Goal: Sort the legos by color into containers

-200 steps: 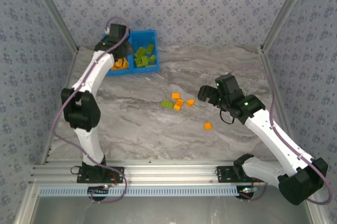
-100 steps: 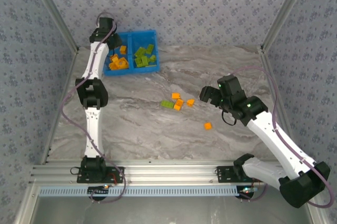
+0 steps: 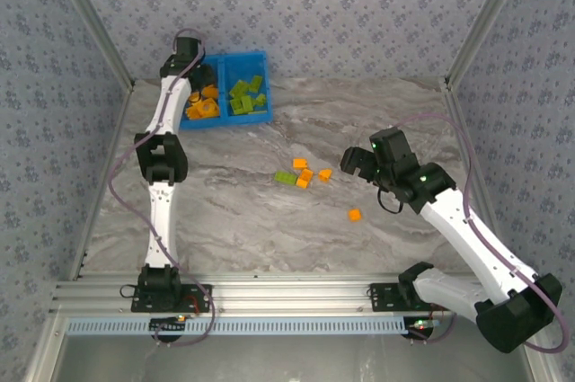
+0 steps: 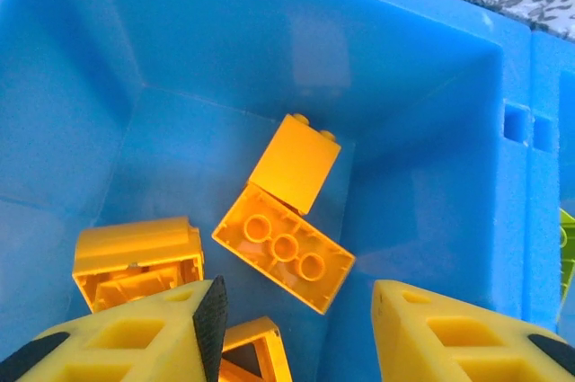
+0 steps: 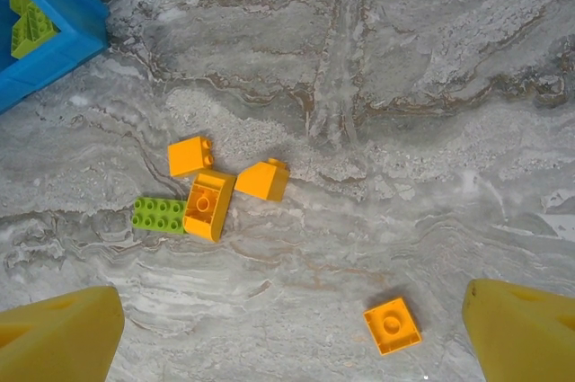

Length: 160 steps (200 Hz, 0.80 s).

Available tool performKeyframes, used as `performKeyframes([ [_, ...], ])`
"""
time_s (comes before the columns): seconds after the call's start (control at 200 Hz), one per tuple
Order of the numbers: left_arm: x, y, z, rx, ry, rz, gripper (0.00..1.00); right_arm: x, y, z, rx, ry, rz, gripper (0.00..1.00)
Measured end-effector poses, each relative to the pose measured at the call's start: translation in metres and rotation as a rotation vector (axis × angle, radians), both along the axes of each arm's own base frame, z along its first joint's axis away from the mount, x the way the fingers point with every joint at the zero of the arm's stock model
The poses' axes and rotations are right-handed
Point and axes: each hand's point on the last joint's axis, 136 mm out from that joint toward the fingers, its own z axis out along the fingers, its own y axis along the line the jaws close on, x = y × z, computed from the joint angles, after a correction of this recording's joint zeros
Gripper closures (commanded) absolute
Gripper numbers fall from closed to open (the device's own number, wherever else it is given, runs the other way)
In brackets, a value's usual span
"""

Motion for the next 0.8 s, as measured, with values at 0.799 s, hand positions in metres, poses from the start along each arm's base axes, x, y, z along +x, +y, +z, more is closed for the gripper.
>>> performKeyframes([
  [0.799,-0.299,-0.238,0.135,-0.008,-0.196,-0.716,0.48,0.006,0.001,0.000,0.005,-0.007,-0.007,0.01],
])
